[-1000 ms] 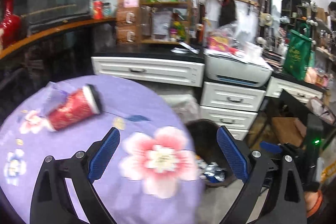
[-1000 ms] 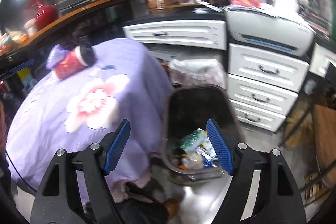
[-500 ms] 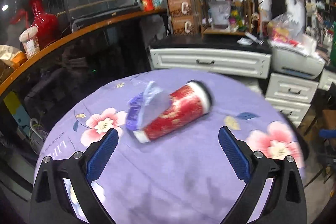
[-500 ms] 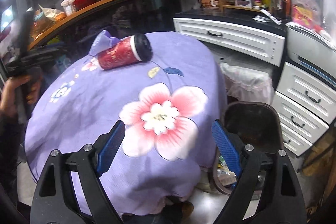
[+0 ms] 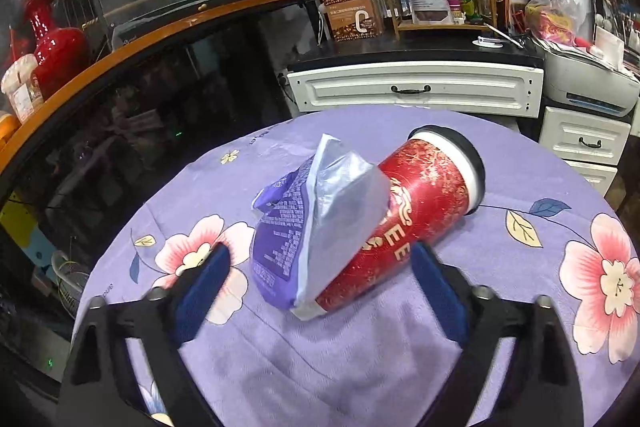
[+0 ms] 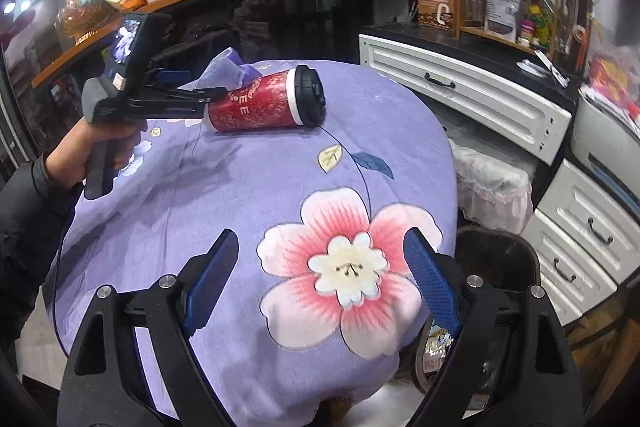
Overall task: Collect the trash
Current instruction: 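Grasp the purple wrapper with the left tool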
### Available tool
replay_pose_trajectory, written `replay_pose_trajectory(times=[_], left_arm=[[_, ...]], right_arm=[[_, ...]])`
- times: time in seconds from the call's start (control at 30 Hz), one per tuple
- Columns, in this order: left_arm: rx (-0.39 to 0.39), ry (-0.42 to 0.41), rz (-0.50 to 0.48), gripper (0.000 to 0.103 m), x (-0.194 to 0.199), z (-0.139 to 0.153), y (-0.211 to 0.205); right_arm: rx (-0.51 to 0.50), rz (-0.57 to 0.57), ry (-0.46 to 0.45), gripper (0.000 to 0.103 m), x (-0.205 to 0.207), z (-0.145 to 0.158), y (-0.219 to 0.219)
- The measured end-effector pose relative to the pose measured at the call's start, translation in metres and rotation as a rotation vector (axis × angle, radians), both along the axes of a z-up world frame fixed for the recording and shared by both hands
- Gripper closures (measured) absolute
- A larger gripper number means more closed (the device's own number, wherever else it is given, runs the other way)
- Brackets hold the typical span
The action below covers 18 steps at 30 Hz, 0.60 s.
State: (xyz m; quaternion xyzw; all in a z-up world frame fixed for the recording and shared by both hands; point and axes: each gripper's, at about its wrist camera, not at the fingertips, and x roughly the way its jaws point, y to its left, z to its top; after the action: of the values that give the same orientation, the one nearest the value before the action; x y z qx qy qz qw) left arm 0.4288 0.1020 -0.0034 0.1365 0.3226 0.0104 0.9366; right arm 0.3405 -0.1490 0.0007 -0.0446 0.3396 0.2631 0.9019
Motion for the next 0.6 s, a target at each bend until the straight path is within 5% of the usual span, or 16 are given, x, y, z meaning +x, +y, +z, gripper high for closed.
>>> replay_pose_trajectory(times=[0.27, 0.6], left_arm=[[-0.049, 0.012, 0.016, 0.087, 0.004, -0.002, 0.019], [-0.226, -0.136, 0.123, 0.096, -0.050, 0.029, 0.080]], right_arm=[[-0.128, 0.171, -0.077, 0.019, 0.033, 0.021, 0.059], [-0.405, 0.368, -0.201, 0.017, 0.074, 0.031, 0.161]])
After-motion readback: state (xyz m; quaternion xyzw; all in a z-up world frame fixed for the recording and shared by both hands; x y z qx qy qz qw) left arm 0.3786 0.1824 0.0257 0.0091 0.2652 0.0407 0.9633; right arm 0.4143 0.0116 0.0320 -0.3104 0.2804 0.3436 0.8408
